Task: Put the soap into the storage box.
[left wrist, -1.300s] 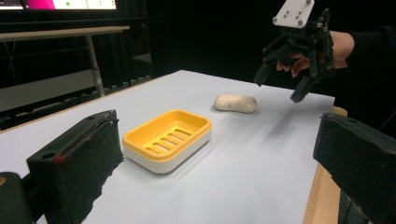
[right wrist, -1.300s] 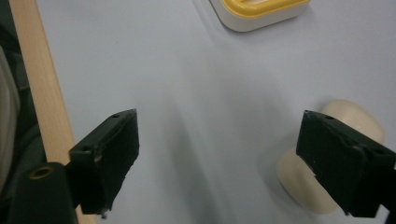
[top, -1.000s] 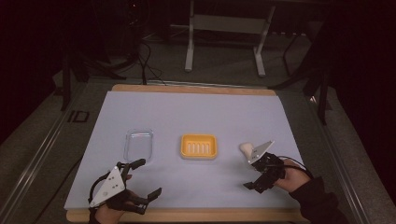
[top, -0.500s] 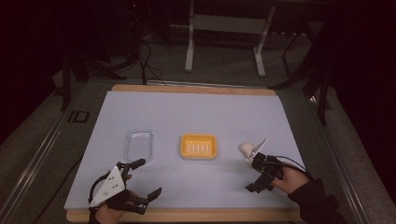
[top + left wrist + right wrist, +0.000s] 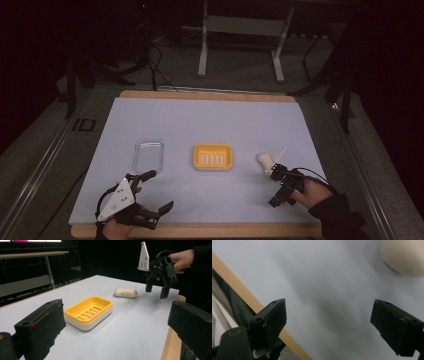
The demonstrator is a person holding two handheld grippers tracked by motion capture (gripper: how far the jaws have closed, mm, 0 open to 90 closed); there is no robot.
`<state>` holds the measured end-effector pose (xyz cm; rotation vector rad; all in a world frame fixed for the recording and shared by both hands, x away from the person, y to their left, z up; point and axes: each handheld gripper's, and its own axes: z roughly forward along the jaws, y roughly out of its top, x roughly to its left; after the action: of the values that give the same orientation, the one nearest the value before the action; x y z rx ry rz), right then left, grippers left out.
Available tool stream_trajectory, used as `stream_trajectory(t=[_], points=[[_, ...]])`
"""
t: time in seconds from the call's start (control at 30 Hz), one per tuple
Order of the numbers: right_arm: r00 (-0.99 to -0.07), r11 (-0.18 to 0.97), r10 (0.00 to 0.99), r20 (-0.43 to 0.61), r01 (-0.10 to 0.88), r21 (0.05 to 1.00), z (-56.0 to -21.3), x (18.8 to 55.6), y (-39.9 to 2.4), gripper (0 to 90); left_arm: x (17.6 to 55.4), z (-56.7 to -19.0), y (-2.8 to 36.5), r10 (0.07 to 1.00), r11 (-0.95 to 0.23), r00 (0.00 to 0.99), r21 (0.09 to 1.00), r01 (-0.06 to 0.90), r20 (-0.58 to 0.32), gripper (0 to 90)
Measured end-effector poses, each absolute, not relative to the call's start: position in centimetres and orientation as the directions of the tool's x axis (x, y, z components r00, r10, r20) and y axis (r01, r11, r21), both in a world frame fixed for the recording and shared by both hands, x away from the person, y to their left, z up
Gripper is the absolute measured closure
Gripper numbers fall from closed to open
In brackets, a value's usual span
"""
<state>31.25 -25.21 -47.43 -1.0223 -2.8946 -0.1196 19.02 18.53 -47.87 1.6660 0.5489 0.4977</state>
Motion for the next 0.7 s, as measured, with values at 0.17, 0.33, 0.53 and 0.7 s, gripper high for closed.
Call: stream_trajectory(t=[0.17, 0.33, 0.53, 0.7], points=[[-0.728, 0.729, 0.680, 0.090, 0.684, 0.027, -47.3, 31.8, -26.1, 13.3, 19.1, -47.9, 18.5, 0.611, -0.137, 0.791, 0.987, 0.081, 0.020, 1.1], [-0.674, 0.676, 0.733, 0.094, 0.737, 0.010, -47.1, 32.6, -26.6, 13.2, 19.1, -47.9, 18.5, 0.613, -0.139, 0.790, 0.987, 0.082, 0.020, 1.2], [-0.630, 0.632, 0.774, 0.070, 0.775, -0.010, -47.3, 34.0, -26.9, 13.3, 19.1, -47.9, 18.5, 0.612, -0.139, 0.790, 0.987, 0.084, 0.019, 1.1], [-0.611, 0.614, 0.788, 0.080, 0.789, -0.020, -47.5, 34.9, -27.0, 13.1, 19.0, -47.9, 18.5, 0.612, -0.139, 0.791, 0.987, 0.084, 0.019, 1.2]])
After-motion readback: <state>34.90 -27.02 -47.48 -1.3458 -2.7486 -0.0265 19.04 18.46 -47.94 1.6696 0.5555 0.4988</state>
